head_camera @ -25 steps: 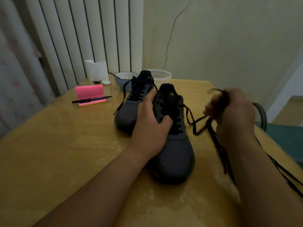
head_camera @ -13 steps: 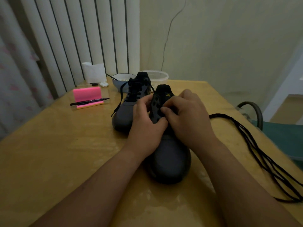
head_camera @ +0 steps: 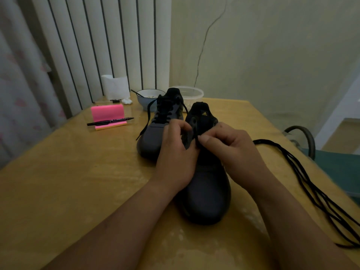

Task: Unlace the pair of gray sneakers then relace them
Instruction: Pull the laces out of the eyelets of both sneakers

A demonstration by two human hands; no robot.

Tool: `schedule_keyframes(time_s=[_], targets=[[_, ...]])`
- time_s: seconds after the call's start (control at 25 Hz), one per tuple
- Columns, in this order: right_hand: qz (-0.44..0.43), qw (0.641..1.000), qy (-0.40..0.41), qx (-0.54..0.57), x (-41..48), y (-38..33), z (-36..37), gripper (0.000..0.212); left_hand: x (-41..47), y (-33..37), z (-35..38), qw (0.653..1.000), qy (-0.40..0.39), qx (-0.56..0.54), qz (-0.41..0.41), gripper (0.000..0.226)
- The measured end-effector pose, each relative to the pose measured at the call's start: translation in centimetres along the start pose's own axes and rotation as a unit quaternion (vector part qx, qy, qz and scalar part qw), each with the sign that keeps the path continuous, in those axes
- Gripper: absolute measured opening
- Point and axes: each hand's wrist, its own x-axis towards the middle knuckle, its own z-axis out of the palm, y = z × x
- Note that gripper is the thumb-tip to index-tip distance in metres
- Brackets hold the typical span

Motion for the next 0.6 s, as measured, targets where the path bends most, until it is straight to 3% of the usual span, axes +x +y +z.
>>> schedule_keyframes(time_s=[0.08,0.12,0.2,0.28,0.36,0.44,0.6], targets=[[0.000,0.999,0.030,-0.014,-0.4,0.5,-0.3,0.019,0.4,0.2,-0.3,0.999,0.004,-0.024,-0.043,0.006],[0.001,0.999,0.029,-0.039,-0.5,0.7,-0.4,0.021,0.7,0.3,-0.4,0.996,0.008,-0.052,-0.073,0.008],[-0.004,0.995,-0.001,-0.100,-0.8,1.1,-0.2,0.026,1.3,0.1,-0.6,0.993,0.004,-0.061,-0.103,0.028],[-0.012,0.996,0.006,-0.088,-0.8,1.2,0.1,0.027,1.8,0.0,-0.7,0.995,-0.017,0.012,-0.095,0.038],[0.003,0.996,0.089,-0.025,-0.1,1.1,0.1,0.023,2.2,0.1,-0.9,0.994,-0.027,0.048,-0.089,0.030],[0.021,0.987,0.153,-0.045,1.3,1.7,-0.5,0.023,2.3,0.3,-1.0,0.996,-0.025,0.038,-0.075,0.025],[0.068,0.993,0.087,-0.044,3.1,3.7,-1.2,0.033,2.4,0.7,-1.4,0.998,0.014,0.010,-0.067,0.023]])
